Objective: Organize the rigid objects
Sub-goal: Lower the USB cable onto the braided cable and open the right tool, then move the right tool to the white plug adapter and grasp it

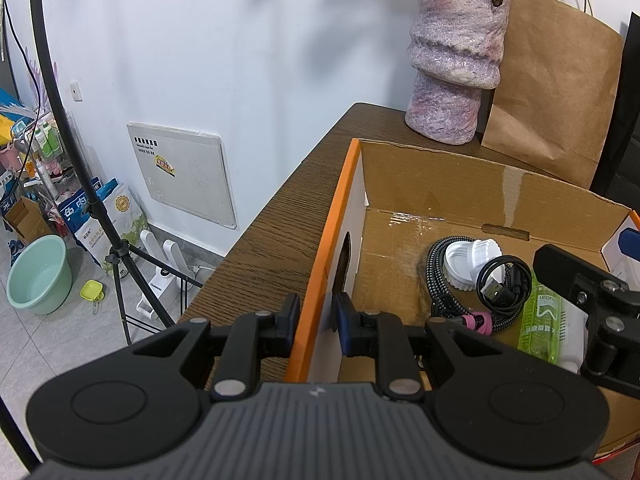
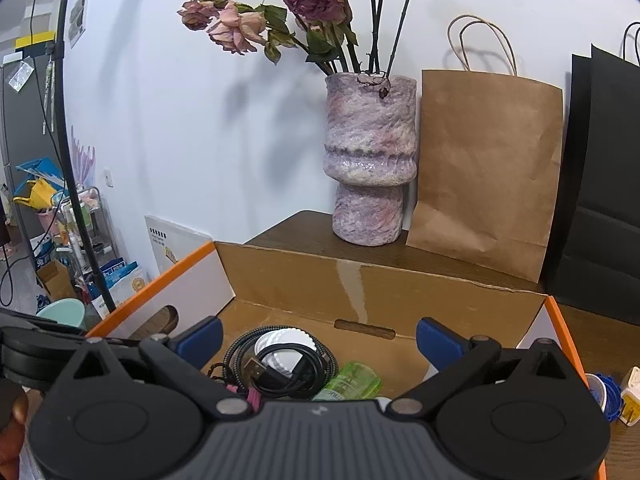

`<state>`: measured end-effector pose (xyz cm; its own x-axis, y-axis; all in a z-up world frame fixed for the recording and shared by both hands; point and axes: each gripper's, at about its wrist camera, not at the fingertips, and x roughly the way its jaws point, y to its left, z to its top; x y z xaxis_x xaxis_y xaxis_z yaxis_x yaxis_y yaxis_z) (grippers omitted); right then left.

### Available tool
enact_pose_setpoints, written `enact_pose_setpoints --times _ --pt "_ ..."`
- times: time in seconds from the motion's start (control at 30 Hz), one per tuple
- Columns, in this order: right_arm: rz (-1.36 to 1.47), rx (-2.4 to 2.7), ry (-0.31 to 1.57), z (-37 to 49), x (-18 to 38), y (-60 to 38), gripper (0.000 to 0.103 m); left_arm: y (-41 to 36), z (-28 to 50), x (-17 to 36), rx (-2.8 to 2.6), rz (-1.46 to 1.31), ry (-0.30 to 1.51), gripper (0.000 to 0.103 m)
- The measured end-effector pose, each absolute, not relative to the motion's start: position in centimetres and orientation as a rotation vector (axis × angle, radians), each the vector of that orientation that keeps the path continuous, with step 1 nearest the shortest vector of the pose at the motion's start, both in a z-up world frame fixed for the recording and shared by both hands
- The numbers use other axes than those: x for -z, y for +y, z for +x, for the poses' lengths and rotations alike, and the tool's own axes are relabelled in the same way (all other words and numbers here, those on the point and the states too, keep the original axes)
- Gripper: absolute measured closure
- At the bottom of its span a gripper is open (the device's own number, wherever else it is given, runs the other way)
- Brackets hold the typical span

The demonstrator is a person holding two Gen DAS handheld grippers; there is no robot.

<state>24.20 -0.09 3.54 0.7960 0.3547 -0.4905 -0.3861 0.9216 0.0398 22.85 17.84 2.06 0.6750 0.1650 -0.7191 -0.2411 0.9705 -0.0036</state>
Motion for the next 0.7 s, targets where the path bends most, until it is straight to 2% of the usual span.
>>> enact_pose_setpoints --times 0.33,0.7 --pt "-0.063 -0.391 0.483 23.6 -4.5 -1.3 0.0 17.8 22.9 -2.0 -0.229 -0.105 0.798 0.083" --pt "-0.013 -0.27 0.445 23.8 -6.0 -7.9 0.0 17.8 22.8 -2.1 -0.228 -0.105 0.798 0.083"
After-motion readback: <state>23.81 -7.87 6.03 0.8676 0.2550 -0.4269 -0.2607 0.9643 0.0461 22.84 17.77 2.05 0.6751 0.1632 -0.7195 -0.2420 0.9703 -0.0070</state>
